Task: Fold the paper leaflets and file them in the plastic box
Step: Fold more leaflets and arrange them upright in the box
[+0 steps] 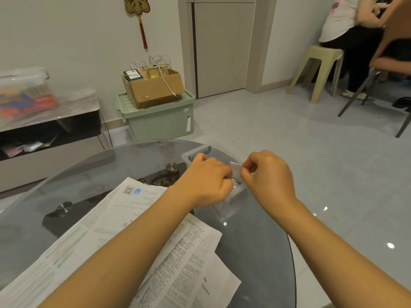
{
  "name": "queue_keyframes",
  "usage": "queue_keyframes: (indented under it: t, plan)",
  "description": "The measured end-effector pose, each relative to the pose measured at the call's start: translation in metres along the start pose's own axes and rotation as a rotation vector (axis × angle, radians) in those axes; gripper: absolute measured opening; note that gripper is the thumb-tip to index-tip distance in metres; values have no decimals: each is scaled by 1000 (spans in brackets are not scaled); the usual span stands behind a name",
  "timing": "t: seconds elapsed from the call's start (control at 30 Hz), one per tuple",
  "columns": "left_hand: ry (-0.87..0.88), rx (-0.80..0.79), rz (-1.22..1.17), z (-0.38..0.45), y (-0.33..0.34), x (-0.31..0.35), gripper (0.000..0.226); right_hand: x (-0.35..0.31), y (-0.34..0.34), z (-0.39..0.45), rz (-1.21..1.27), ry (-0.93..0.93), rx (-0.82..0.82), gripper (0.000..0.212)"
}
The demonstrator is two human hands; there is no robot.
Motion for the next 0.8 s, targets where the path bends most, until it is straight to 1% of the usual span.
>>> queue_keyframes:
  t: [0.07, 0.2, 0.3, 0.4, 0.5, 0.57, 0.67, 0.7, 0.8]
  plan:
    - [-8, 11, -22, -1, -1, -2, 49, -1, 3, 2, -27, 8, -10, 10]
    - [-20, 31, -46, -4, -4, -1, 46, -4, 5, 4, -20, 5, 31, 9]
    - [-23, 29, -40, -5, -5, -2, 53, -7, 7, 2, -30, -19, 40, 9]
    - [-1, 12, 34, -4, -3, 0, 62, -5, 5, 3, -41, -14, 58, 9]
    - [-22, -5, 16, -4, -2, -1, 57, -6, 0, 3, -1, -20, 123, 11]
    - [-28, -17, 10, -3, -2, -2, 55, -7, -2, 3, 11, -31, 131, 12]
    - [-24, -21, 16, -4, -1, -2, 56, -9, 0, 1, -7, -50, 100, 11]
    - [-27, -21, 12, -5, -2, -2, 57, -10, 2, 2, -34, -47, 63, 10]
    - [-41, -29, -12, -6, -4, -1, 60, -9, 8, 3, -169, -11, -114, 13]
Point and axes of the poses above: each hand's wrist, its own z-axis towards the middle knuckle, its own y-axis out of the palm, x = y × z, the point moved 5 cm from there along z, towards the middle knuckle, and after that the axes turned 4 degrees about x, right-handed, at the moved point
